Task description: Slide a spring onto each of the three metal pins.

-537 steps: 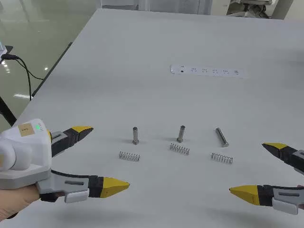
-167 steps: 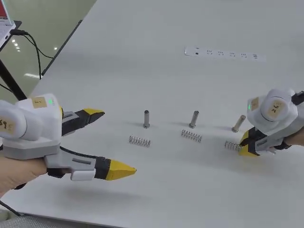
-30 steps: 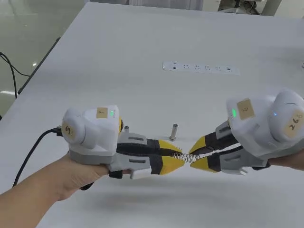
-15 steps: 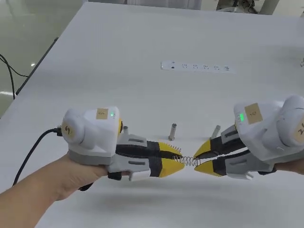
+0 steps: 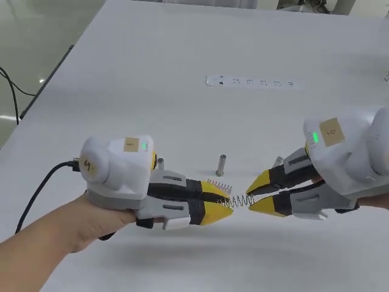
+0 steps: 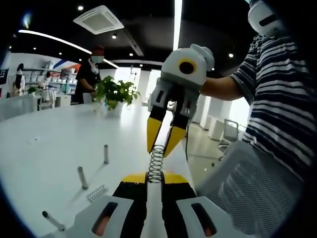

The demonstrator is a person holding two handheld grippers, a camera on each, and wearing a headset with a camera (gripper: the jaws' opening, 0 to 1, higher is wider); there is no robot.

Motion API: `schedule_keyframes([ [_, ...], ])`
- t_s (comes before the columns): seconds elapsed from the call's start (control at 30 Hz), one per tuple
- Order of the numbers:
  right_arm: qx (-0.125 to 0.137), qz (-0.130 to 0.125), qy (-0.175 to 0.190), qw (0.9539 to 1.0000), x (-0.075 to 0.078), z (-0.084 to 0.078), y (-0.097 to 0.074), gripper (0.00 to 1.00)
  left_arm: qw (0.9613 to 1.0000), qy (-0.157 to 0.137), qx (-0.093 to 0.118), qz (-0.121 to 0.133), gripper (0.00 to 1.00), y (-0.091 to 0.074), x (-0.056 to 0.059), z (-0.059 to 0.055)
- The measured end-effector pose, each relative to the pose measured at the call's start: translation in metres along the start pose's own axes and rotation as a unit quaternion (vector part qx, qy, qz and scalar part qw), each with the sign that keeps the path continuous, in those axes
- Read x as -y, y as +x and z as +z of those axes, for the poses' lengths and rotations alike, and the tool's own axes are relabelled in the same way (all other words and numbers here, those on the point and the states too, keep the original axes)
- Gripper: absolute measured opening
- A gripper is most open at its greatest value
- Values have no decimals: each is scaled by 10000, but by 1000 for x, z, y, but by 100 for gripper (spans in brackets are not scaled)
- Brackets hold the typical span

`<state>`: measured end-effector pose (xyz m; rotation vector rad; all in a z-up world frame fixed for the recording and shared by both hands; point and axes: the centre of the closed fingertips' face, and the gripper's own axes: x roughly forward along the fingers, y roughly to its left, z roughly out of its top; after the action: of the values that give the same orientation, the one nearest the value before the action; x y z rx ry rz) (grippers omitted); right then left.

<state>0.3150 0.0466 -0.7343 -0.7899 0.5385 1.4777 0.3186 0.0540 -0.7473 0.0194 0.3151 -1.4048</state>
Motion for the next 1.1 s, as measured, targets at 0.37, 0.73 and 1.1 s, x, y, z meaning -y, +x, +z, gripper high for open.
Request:
schedule_keyframes([
  [0.37, 625, -169, 291, 9975, 13, 22, -5, 0, 9997, 99, -205, 25, 2, 3, 0, -11],
  [0.73, 912, -163, 631, 9937, 12, 32, -6, 0, 9998, 115, -127, 35, 2, 4, 0, -7],
  [1.1, 1152, -218, 793, 9899, 12, 40, -6, 4, 9999, 93, -3, 63, 2, 3, 1, -4],
])
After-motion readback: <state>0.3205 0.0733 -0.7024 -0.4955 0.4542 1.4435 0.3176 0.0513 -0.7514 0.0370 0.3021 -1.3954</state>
